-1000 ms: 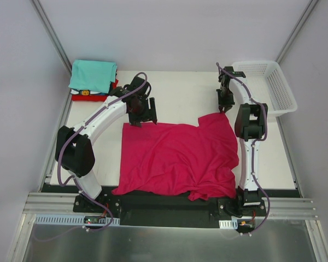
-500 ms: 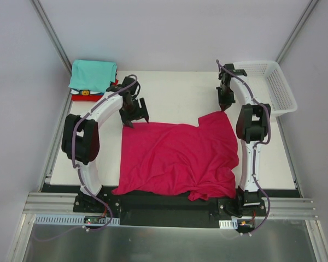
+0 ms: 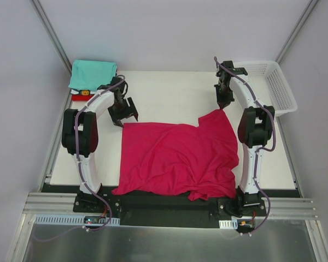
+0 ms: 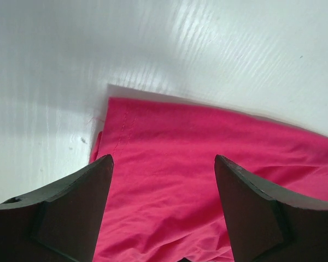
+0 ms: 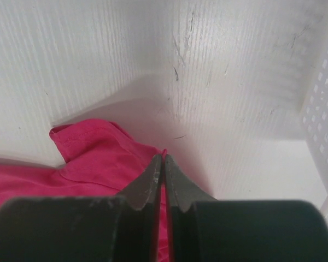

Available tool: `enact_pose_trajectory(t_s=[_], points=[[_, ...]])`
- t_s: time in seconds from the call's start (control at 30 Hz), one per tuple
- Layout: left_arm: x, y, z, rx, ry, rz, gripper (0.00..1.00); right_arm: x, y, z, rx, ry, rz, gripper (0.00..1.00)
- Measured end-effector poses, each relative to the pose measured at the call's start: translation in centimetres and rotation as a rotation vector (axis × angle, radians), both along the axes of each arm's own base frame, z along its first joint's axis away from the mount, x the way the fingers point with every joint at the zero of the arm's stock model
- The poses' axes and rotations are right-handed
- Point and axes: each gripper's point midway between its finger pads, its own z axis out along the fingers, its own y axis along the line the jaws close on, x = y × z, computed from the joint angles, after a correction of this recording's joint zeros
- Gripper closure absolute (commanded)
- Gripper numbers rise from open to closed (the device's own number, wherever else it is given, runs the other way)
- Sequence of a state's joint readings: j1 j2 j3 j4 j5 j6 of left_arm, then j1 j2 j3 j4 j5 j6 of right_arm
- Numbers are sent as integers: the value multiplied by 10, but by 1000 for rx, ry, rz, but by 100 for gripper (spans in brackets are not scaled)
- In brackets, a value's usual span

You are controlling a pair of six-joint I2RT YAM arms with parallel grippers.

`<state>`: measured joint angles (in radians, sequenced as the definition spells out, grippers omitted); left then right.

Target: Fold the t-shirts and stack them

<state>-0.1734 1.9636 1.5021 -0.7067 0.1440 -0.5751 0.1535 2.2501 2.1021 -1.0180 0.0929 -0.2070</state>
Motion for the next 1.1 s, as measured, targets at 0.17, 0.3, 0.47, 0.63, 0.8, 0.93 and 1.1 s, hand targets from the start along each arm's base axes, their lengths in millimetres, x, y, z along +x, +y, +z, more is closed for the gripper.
enact_pose_trajectory(t_s=[0.17,0.3,0.47,0.63,0.8,0.93,1.1], points=[[17,0,-4,1,-24,-12,27,-6,1,1,-1,7,3,94],[21,2,-14,16,-12,-13,26,-6,2,13,3,-20,5,94],[22,14,-22,60,-3,-9,26,-8,2,25,7,-46,8,95],[26,32,-23,93,-8,20,26,-10,3,27,8,-51,10,97],[27,41,-24,113,-11,34,27,-12,5,24,7,-43,14,97],[27,40,-23,109,-11,33,29,-13,7,26,8,-47,20,97],[29,38,-22,99,-15,31,30,-15,8,29,9,-53,22,97]])
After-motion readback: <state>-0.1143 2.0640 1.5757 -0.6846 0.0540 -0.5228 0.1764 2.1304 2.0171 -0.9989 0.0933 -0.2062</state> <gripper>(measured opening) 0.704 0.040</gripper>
